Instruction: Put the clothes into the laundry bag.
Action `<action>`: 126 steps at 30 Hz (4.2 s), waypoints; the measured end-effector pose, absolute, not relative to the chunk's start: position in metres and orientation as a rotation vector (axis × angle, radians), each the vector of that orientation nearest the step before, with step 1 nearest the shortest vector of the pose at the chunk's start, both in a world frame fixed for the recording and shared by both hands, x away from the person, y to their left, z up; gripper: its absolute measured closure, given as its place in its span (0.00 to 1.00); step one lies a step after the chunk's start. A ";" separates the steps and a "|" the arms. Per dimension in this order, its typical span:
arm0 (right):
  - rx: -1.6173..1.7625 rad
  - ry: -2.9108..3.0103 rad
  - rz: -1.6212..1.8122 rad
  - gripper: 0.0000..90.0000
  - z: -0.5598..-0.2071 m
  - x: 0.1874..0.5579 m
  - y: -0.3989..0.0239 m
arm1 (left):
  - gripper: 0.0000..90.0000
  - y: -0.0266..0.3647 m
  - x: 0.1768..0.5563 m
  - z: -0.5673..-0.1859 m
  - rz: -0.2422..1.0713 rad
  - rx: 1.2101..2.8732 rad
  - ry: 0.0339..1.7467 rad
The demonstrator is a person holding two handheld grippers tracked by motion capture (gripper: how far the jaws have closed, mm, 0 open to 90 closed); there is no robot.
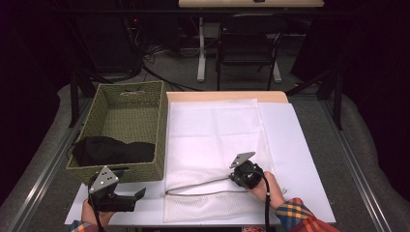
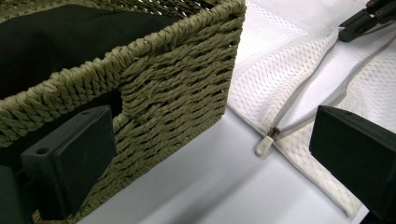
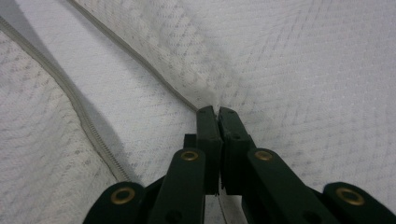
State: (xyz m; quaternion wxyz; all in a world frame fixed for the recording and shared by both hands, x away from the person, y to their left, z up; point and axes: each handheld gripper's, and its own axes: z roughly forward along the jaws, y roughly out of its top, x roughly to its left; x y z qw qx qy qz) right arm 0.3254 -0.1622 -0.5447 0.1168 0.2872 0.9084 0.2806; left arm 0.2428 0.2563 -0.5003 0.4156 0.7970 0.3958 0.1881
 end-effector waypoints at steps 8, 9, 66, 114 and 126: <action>0.871 2.639 0.860 0.98 -0.538 0.326 -0.164 | 0.00 0.255 0.245 -0.502 0.467 2.008 0.997; 0.876 2.636 0.868 0.98 -0.537 0.326 -0.165 | 0.00 0.256 0.245 -0.501 0.468 2.008 0.994; 0.881 2.462 1.115 0.98 -0.483 0.320 -0.172 | 0.00 0.253 0.246 -0.504 0.443 2.058 0.970; 0.834 2.446 1.152 0.98 -0.475 0.316 -0.170 | 0.00 0.248 0.248 -0.480 0.343 2.224 0.823; 0.841 2.442 1.154 0.98 -0.475 0.315 -0.172 | 0.00 0.254 0.254 -0.466 0.301 2.273 0.776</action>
